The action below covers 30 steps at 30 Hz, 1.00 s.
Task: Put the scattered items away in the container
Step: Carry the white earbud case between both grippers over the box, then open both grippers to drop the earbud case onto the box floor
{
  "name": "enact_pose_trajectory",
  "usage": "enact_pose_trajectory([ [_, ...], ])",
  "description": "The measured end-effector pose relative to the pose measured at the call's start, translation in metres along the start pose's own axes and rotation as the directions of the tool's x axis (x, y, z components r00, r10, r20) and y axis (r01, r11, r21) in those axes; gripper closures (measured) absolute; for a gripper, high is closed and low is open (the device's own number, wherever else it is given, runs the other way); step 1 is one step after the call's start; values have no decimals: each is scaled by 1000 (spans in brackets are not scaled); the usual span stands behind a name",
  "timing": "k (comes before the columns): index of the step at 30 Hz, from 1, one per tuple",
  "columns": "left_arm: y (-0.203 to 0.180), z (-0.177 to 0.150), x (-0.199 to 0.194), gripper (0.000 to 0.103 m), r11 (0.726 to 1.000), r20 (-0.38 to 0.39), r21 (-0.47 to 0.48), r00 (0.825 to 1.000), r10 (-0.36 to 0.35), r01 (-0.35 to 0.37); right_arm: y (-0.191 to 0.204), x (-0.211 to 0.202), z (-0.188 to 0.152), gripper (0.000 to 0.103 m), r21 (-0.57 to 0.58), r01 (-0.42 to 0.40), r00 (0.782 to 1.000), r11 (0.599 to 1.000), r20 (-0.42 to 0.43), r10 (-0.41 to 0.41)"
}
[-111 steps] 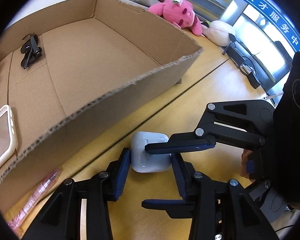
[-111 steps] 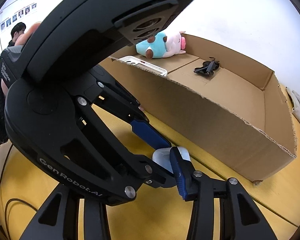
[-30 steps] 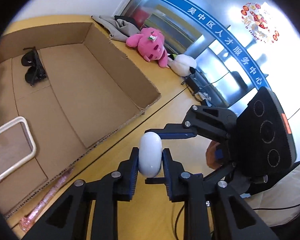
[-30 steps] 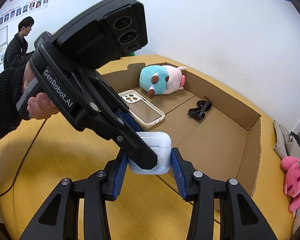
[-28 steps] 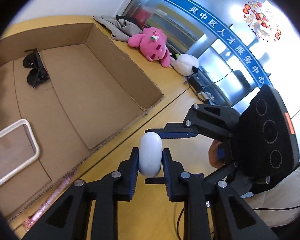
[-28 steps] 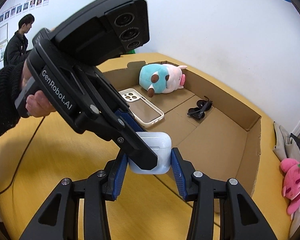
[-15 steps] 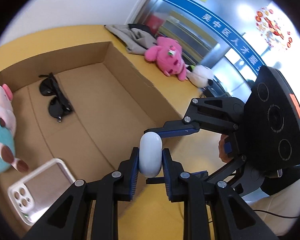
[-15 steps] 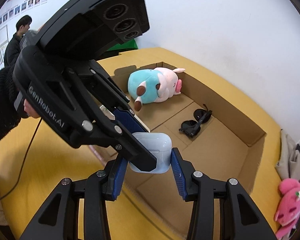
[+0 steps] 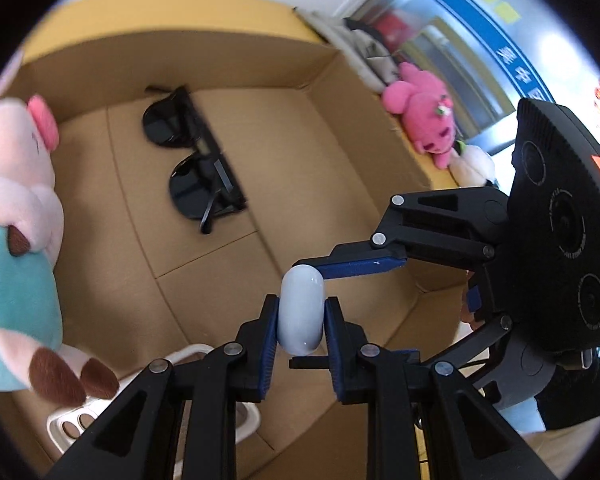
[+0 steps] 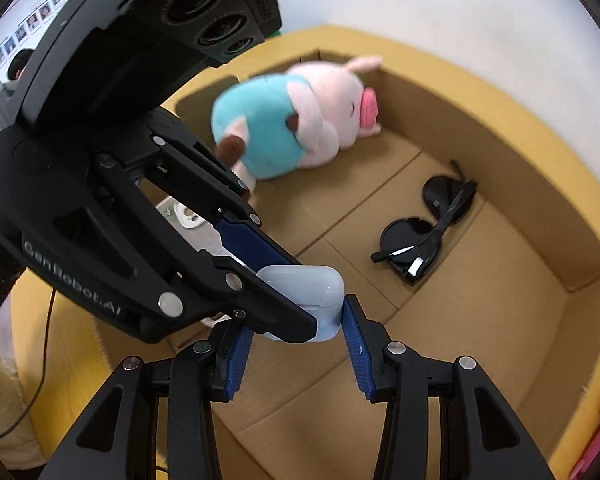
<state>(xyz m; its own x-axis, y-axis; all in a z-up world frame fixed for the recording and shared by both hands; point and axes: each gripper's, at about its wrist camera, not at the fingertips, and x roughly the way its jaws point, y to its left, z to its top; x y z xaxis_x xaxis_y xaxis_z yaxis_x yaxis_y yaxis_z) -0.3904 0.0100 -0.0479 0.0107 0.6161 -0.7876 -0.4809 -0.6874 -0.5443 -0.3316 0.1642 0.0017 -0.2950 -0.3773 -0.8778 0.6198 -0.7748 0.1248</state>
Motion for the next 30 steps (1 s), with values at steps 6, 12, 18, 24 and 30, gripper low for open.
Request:
enact_pose_trajectory([
  [6, 16, 2, 22, 82, 998, -66, -58, 997, 32, -36, -12, 28, 1, 56, 53, -32, 996, 998, -83, 37],
  [12, 17, 1, 37, 82, 995, -89, -79, 995, 54, -61, -13, 41, -6, 56, 71, -1, 991, 998, -132, 10],
  [18, 17, -2, 36, 79, 995, -80, -77, 995, 62, -68, -12, 39, -12, 56, 81, 8, 993, 997, -121, 2],
  [24, 15, -2, 32, 69, 988, -48, -79, 990, 132, -136, -4, 38, -18, 55, 74, 62, 991, 995, -122, -52],
  [30, 2, -7, 9, 69, 983, 29, -52, 984, 177, -175, 5, 12, -27, 34, 95, 111, 993, 989, -60, -105],
])
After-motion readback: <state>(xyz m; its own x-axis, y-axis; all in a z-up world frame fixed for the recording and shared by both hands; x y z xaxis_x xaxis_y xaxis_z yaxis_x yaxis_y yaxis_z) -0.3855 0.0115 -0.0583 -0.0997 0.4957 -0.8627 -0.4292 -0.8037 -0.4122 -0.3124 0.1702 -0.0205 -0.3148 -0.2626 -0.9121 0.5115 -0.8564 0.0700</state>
